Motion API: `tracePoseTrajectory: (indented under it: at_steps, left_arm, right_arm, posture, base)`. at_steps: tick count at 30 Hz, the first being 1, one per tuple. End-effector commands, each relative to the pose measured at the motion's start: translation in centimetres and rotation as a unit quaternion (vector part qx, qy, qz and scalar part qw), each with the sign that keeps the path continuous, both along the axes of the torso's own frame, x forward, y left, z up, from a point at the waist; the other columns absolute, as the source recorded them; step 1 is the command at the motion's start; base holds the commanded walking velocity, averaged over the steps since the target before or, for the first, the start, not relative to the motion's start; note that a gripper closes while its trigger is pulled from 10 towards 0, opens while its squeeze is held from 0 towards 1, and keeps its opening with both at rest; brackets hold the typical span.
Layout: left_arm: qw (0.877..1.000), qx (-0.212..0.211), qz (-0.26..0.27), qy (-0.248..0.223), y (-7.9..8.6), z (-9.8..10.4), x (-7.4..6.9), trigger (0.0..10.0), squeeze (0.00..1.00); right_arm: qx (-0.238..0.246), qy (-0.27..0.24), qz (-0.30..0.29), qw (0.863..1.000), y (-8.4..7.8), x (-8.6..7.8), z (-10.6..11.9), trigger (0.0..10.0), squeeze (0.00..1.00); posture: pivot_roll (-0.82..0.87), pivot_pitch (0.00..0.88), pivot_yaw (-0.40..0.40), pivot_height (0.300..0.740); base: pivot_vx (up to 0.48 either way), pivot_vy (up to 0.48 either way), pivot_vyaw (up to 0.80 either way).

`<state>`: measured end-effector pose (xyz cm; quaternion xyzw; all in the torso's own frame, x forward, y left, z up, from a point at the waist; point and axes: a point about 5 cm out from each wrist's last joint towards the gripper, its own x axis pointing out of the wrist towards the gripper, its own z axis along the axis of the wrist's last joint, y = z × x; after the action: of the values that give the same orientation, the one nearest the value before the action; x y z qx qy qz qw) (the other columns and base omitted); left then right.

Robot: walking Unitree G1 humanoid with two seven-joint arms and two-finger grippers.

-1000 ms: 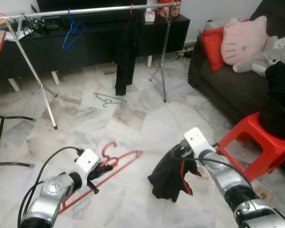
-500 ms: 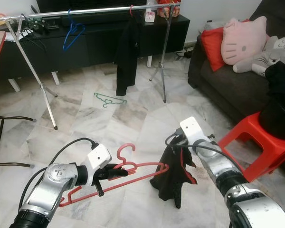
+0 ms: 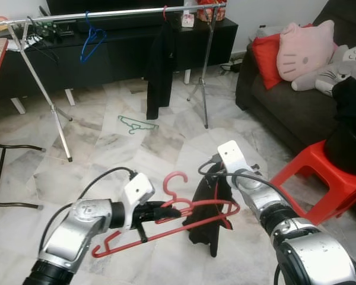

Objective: Hang hanger

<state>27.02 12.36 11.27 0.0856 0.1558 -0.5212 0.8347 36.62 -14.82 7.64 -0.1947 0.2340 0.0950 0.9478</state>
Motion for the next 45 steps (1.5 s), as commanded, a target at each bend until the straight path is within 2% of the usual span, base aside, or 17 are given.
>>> tracePoseTrajectory:
  at_steps: [1, 11, 15, 20, 32, 41, 45]
  left_arm:
    - [0.999, 0.021, 0.024, -0.012, 0.3, -0.2, 0.6, 10.0, 0.0]
    - [0.999, 0.033, 0.034, -0.011, 0.9, -0.1, 0.6, 10.0, 0.0]
    - [0.997, 0.046, 0.062, -0.016, 1.0, -0.3, 1.0, 10.0, 0.0]
    - [0.993, 0.054, 0.103, -0.03, 0.8, -0.8, 1.7, 10.0, 0.0]
    - [0.991, 0.029, 0.124, -0.033, -0.6, -0.9, 2.1, 10.0, 0.0]
    - [0.982, 0.037, 0.178, -0.056, -1.3, -0.8, 3.5, 10.0, 0.0]
    - [0.982, 0.038, 0.177, -0.056, -1.6, -1.0, 3.6, 10.0, 0.0]
  right_arm:
    - [0.011, -0.015, -0.006, 1.0, 0.0, 0.4, 0.7, 10.0, 0.0]
    - [0.008, -0.005, -0.005, 1.0, -0.3, 0.0, 0.0, 10.0, 0.0]
    - [0.013, -0.009, -0.009, 1.0, -0.4, 0.2, 0.3, 10.0, 0.0]
    - [0.033, -0.009, 0.005, 0.999, 0.3, 0.3, 0.6, 10.0, 0.0]
    - [0.072, -0.02, 0.006, 0.997, 0.1, 0.9, 1.8, 10.0, 0.0]
    - [0.099, -0.014, 0.009, 0.995, 0.3, 0.9, 2.0, 10.0, 0.0]
    - [0.108, -0.011, 0.006, 0.994, 0.3, 0.8, 1.9, 10.0, 0.0]
  posture:
    - [-0.02, 0.019, -0.074, 0.74]
    - [-0.02, 0.022, -0.076, 0.74]
    - [-0.02, 0.022, -0.076, 0.74]
    - [-0.02, 0.022, -0.076, 0.74]
    - [-0.03, 0.026, -0.076, 0.74]
    - [-0.03, 0.024, -0.075, 0.74]
    - [-0.03, 0.023, -0.072, 0.74]
  base:
    - [0.0, 0.0, 0.0]
    - [0.0, 0.0, 0.0]
    - [0.0, 0.0, 0.0]
    - [0.0, 0.0, 0.0]
    - [0.0, 0.0, 0.0]
    - [0.0, 0.0, 0.0]
    - [0.0, 0.0, 0.0]
